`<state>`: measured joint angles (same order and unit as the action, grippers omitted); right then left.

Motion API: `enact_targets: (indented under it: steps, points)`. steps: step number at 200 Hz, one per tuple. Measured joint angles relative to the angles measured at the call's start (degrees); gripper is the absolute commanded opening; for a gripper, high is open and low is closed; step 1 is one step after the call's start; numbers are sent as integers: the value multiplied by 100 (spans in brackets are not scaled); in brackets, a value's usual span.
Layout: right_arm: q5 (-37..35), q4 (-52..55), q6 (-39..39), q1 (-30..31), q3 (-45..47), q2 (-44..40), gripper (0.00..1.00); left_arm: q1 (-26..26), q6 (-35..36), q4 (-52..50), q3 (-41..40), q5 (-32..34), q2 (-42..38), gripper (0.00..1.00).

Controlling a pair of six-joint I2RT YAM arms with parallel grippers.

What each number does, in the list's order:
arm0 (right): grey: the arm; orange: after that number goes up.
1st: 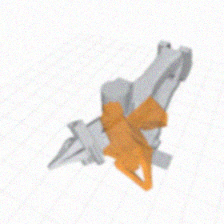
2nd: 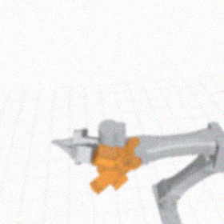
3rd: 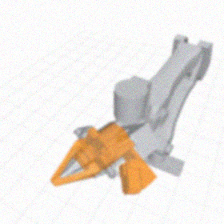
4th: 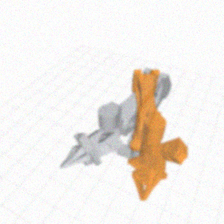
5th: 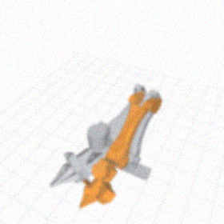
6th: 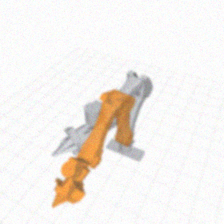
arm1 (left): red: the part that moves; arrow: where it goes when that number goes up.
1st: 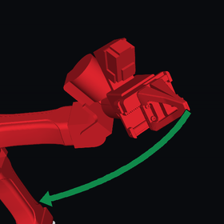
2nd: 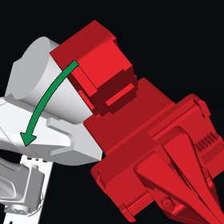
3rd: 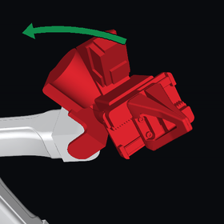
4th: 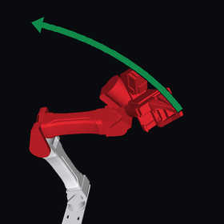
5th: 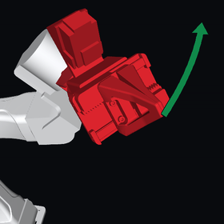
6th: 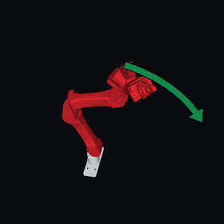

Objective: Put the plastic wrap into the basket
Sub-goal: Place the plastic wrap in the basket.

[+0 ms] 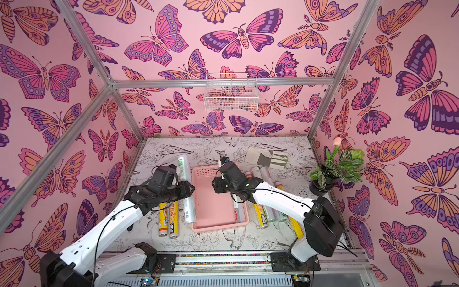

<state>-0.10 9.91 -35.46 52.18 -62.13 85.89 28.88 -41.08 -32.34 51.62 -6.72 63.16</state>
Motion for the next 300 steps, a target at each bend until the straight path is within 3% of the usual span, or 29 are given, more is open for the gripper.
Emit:
enact_targets:
  steps: [63, 154, 250, 300]
  points:
    - [-243, -236, -260, -348, 619, -627, 45, 540, -570, 1250, 199, -450, 1362, 27]
    - [-271, -149, -682, -824, 1143, -960, 45, 837, -1193, 2173, 509, -981, 2892, 28]
    - [-284, -33, -697, -828, 1130, -815, 45, 1005, -1268, 2400, 564, -1283, 3062, 30]
    - [-181, 59, -697, -828, 1027, -660, 45, 1115, -1467, 2365, 278, -1268, 2758, 30]
